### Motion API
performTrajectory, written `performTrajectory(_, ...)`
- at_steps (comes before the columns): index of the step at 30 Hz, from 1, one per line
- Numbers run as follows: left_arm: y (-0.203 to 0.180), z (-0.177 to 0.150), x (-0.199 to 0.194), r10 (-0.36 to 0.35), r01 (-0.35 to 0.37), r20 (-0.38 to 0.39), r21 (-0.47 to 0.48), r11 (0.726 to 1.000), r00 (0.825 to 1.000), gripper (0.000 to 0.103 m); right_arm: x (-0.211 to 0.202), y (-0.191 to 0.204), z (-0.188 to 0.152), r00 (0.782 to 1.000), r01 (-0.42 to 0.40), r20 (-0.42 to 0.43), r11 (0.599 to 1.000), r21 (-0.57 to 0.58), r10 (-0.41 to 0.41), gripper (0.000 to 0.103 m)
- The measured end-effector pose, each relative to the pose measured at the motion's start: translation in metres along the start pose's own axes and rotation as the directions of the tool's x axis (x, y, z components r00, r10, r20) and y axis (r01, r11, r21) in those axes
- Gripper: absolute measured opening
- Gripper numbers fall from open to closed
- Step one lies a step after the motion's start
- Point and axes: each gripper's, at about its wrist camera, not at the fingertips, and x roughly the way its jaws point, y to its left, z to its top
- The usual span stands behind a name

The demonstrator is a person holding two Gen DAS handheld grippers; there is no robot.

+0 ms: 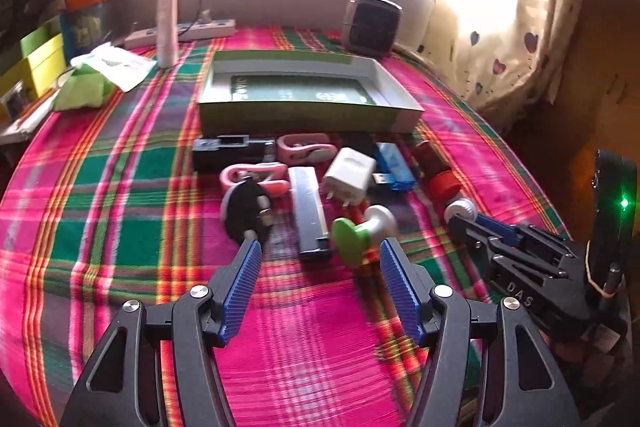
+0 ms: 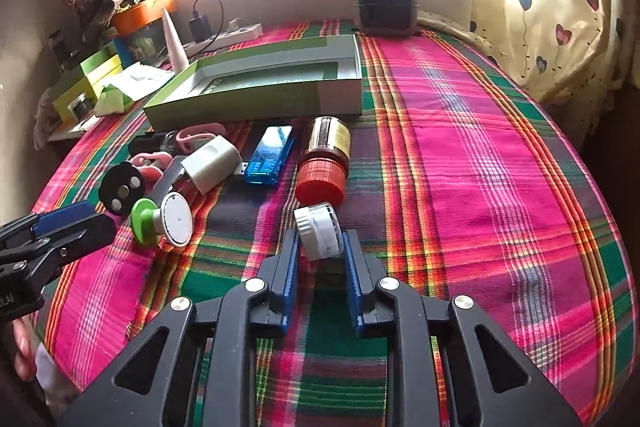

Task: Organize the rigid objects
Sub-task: 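Grasp the white round cap with the right gripper while the left gripper approaches the green-white spool, then grasp the green-white spool with the left gripper while the right gripper carries the cap toward the tray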

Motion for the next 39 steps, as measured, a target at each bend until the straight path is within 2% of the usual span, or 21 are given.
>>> performTrajectory(4,-0.011,0.003,0.01,-0.009,0.01,-0.036,0.021,1.0,0.999,0.062,-0.002,-0.003,-0.001,1.0,-0.005,0.004,1.0,-0.004,0.005,0.022)
performTrajectory(9,-0.021,0.006,0.013,-0.021,0.023,-0.031,0.042,0.999,0.999,0.061,-0.003,-0.006,-0.002,1.0,-0.011,0.006,1.0,-0.005,0.011,0.022)
performTrajectory(16,-0.026,0.007,0.029,0.024,-0.021,-0.073,0.043,0.999,0.997,0.055,-0.005,-0.008,-0.003,1.0,-0.018,0.005,1.0,-0.011,0.018,0.022)
performTrajectory(21,-0.029,0.009,0.033,0.047,-0.044,-0.061,0.049,0.998,0.997,0.053,-0.005,-0.009,-0.003,1.0,-0.023,0.004,1.0,-0.016,0.023,0.022)
performTrajectory(26,-0.032,0.011,0.036,0.063,-0.06,-0.051,0.064,0.996,0.997,0.046,-0.005,-0.009,-0.004,1.0,-0.03,0.001,0.999,-0.018,0.03,0.022)
performTrajectory(29,-0.033,0.012,0.036,0.052,-0.049,-0.05,0.06,0.997,0.997,0.04,-0.005,-0.01,-0.003,1.0,-0.031,-0.001,0.999,-0.021,0.031,0.022)
performTrajectory(39,-0.031,0.012,0.034,0.031,-0.03,-0.037,0.046,0.999,0.999,0.036,-0.005,-0.009,-0.003,1.0,-0.03,-0.002,0.999,-0.028,0.03,0.022)
